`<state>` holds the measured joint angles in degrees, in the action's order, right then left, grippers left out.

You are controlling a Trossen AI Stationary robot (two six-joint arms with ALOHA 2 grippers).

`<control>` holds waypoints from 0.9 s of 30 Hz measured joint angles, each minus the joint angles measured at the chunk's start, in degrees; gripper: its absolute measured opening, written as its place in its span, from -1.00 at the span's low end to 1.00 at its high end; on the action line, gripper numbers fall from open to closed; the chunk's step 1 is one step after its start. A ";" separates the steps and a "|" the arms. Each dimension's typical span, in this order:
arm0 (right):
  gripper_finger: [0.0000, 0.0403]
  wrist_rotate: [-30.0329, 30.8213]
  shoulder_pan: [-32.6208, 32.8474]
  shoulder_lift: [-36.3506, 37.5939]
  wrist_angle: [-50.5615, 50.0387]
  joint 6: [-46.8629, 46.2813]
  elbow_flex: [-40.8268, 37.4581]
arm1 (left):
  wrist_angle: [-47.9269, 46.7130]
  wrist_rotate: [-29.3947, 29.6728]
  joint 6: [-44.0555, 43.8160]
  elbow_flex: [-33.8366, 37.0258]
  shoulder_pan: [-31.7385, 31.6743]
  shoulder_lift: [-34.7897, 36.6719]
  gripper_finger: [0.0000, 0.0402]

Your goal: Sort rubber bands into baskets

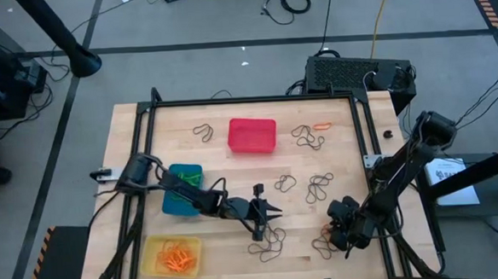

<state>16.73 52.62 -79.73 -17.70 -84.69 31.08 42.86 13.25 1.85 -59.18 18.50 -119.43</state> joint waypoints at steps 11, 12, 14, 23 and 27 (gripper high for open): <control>-0.31 -0.65 0.85 -1.96 0.33 -1.27 0.23 | 5.47 -0.19 0.00 0.00 -0.12 -3.22 -0.65; -0.34 -0.74 0.85 -1.70 0.22 -0.57 0.18 | 5.87 -0.19 0.02 0.00 -0.11 -3.24 -0.65; -0.41 -0.64 0.84 -1.28 -0.07 0.93 0.09 | 7.21 -0.19 0.02 0.00 -0.11 -3.28 -0.65; -0.96 0.72 0.57 -0.30 -0.78 11.43 -0.08 | 10.89 -1.47 -0.04 -0.36 -0.17 -3.22 -0.65; -0.97 1.21 -0.79 1.66 -0.68 15.79 -0.08 | 10.84 -3.01 -0.07 -1.45 -0.15 -3.24 -0.65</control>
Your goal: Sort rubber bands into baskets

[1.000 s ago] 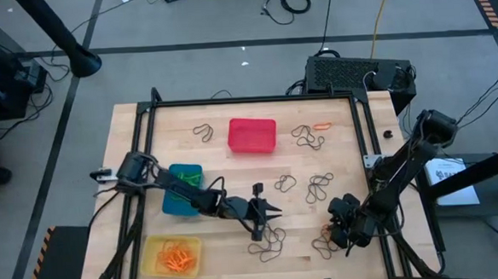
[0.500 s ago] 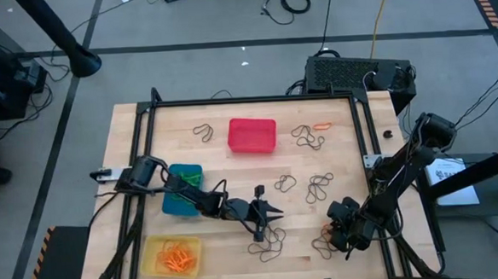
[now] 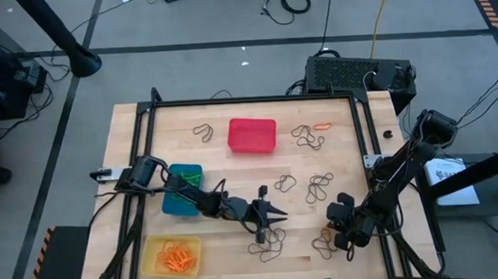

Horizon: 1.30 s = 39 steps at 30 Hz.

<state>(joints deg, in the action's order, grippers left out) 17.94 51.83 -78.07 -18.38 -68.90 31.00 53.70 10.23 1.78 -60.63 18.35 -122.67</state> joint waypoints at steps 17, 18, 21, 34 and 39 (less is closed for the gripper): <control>-0.99 10.64 -10.33 9.49 1.70 22.07 0.07 | -0.14 5.31 -28.44 -4.86 -3.42 0.02 -0.65; -0.99 10.64 -11.00 9.49 2.21 23.06 0.07 | -0.14 5.17 -28.57 -4.86 -3.65 0.02 -0.65; -1.00 10.64 -12.75 9.49 4.64 26.35 0.07 | -0.29 4.88 -29.92 -4.86 -4.08 0.02 -0.65; -1.00 10.46 -18.50 9.51 10.47 35.97 0.13 | -3.21 4.97 -29.56 -4.91 -5.27 0.02 -0.65; -1.00 10.26 -20.21 9.50 10.49 37.35 0.13 | -3.34 5.51 -29.52 -4.91 -5.25 0.02 -0.65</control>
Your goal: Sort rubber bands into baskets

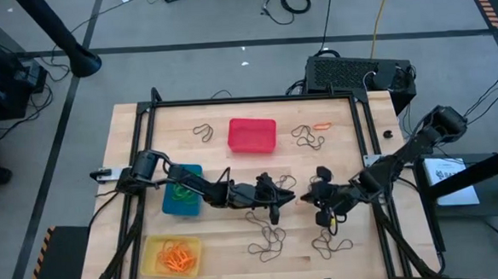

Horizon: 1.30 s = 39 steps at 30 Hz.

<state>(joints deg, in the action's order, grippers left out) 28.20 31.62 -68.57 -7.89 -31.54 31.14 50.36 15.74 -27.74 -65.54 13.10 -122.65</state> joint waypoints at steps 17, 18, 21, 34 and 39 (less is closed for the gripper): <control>-1.00 0.05 -4.24 0.01 2.68 5.65 0.00 | -2.39 3.85 1.10 0.00 -0.02 0.00 -0.65; -1.00 0.07 -4.25 0.01 3.37 6.19 0.00 | -2.68 4.00 1.08 0.00 -0.02 0.00 -0.65; -1.00 0.29 -4.31 0.01 4.30 7.62 0.00 | -3.07 3.89 1.08 0.00 -0.02 0.00 -0.65; -1.00 0.14 -5.45 0.01 6.04 8.71 0.00 | -5.05 1.73 2.68 0.02 -0.02 0.00 -0.65; -1.00 -0.07 -5.43 0.01 6.30 8.71 0.00 | -5.64 1.90 4.07 0.02 -0.02 0.00 -0.67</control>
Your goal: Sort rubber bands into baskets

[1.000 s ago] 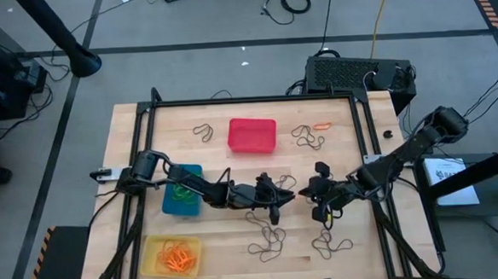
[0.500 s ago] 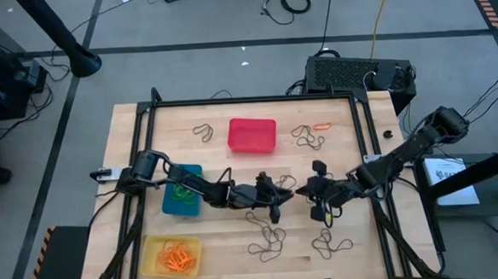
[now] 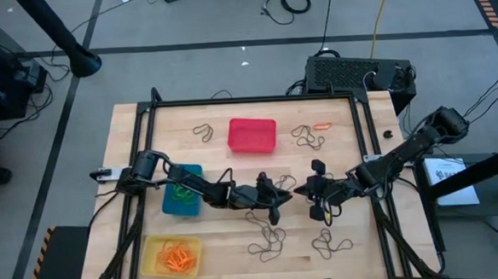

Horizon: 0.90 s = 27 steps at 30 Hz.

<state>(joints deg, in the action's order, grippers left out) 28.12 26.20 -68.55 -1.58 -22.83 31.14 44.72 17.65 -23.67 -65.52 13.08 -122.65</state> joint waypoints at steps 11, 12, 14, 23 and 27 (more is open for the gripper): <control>-1.00 -6.20 0.02 0.00 0.02 -0.02 0.00 | -0.79 1.58 3.29 0.00 0.00 0.00 -0.96; -1.00 -6.21 0.02 0.00 0.00 -0.02 0.00 | -0.78 1.61 3.40 0.00 0.00 0.00 -0.97; -0.99 -6.26 0.10 -0.01 -0.15 -0.02 0.00 | -0.80 1.69 3.66 0.00 0.00 0.00 -0.98; -0.60 -7.54 0.15 0.00 -6.09 -1.98 0.00 | -8.80 2.23 5.97 0.04 0.17 2.99 -0.99; -0.41 -7.52 0.15 -0.09 -9.26 -4.41 -0.02 | -19.84 2.81 4.09 0.05 0.28 7.96 -0.99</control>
<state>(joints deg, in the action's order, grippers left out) 20.60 26.35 -68.65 -10.84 -27.24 31.11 24.89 20.46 -19.58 -65.47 13.36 -114.69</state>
